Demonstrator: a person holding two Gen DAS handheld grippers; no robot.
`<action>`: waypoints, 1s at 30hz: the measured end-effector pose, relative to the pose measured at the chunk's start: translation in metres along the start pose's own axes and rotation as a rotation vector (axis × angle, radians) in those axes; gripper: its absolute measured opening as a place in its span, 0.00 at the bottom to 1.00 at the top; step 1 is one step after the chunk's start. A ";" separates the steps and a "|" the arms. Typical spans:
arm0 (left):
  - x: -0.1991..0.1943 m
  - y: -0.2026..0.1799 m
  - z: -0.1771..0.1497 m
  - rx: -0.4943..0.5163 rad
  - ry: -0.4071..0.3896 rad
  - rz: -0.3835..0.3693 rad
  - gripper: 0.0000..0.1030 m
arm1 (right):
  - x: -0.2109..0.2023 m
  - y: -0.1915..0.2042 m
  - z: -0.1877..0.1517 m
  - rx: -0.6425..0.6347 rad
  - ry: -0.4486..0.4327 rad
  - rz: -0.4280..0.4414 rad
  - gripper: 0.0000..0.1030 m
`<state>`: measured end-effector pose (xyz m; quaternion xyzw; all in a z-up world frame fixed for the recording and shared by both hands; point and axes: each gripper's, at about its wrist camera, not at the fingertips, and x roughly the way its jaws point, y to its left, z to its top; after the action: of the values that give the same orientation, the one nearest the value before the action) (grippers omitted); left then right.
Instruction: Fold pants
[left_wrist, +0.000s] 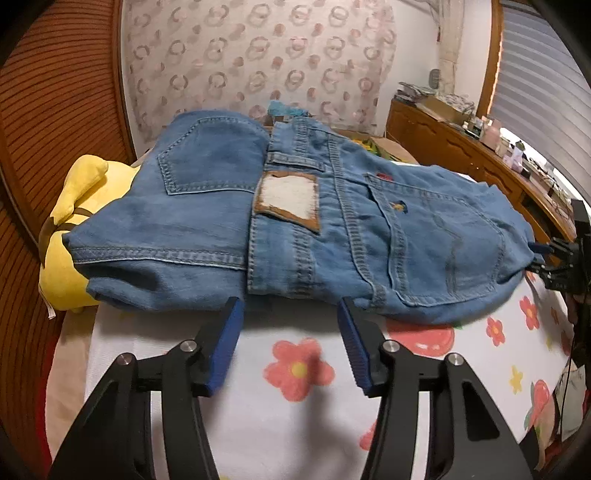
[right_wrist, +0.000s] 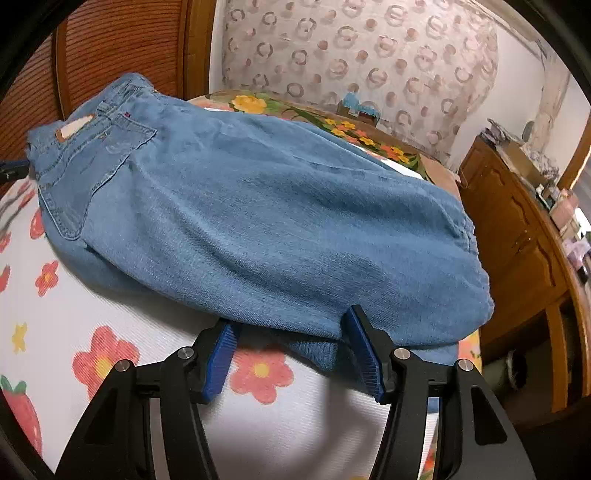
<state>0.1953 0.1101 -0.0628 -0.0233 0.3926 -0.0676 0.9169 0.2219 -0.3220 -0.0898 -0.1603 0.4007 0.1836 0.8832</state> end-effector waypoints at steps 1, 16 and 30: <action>0.001 0.002 0.001 -0.009 0.000 0.000 0.52 | -0.001 0.000 -0.001 0.010 -0.004 0.014 0.44; 0.011 -0.004 0.015 0.034 -0.011 0.019 0.52 | 0.000 0.018 -0.011 -0.002 -0.030 -0.019 0.19; 0.022 -0.015 0.025 0.129 -0.005 0.066 0.20 | -0.017 0.029 -0.023 -0.035 -0.050 -0.074 0.06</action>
<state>0.2266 0.0921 -0.0603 0.0486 0.3855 -0.0622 0.9193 0.1837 -0.3097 -0.0954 -0.1857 0.3689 0.1615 0.8963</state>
